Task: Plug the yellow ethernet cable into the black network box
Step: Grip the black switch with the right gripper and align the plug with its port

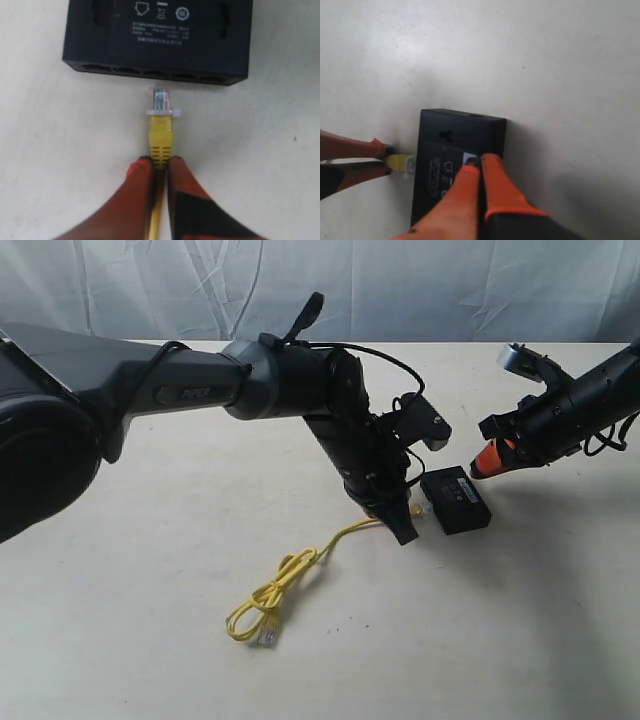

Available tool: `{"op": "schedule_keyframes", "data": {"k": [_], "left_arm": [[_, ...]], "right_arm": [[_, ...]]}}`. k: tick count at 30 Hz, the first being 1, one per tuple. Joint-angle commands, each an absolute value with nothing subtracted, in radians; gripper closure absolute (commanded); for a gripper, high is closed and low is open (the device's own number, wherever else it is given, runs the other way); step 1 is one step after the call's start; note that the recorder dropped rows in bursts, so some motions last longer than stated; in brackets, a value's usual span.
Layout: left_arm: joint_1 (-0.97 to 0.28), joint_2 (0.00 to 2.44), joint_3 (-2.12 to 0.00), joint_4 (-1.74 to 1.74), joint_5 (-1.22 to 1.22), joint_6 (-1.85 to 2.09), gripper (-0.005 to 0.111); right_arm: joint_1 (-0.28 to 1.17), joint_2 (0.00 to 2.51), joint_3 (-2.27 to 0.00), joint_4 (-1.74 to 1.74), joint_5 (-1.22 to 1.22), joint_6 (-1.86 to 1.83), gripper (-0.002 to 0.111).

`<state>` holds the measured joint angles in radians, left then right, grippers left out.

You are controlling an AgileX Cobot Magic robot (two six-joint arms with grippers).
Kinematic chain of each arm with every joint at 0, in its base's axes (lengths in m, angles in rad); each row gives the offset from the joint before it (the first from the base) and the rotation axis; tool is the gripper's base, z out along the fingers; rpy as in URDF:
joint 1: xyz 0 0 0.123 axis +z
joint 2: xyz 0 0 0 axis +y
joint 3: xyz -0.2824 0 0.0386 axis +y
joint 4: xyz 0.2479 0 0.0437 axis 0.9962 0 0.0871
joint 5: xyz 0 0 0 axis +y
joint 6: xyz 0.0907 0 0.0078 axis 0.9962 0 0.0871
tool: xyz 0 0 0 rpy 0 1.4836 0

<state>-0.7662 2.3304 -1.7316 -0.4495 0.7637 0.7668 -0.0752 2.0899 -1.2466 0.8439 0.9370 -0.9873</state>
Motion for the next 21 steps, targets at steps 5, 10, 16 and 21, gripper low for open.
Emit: {"op": "schedule_keyframes", "data": {"k": [5,10,16,21], "left_arm": [[-0.772,2.337,-1.729,-0.571,0.846,0.836,0.107],[-0.772,2.337,-1.729,-0.576,0.846,0.837,0.107],[-0.772,2.337,-1.729,-0.636,0.855,0.873,0.107],[-0.772,2.337,-1.729,-0.638,0.851,0.873,0.107]], "right_arm": [[-0.080,2.119,-1.252,0.842,0.930,-0.992,0.109],[-0.080,2.126,-1.252,0.852,0.932,-0.992,0.109],[-0.080,2.126,-1.252,0.864,0.932,-0.992,0.109],[-0.080,2.126,-1.252,0.864,0.932,-0.992,0.109]]}}
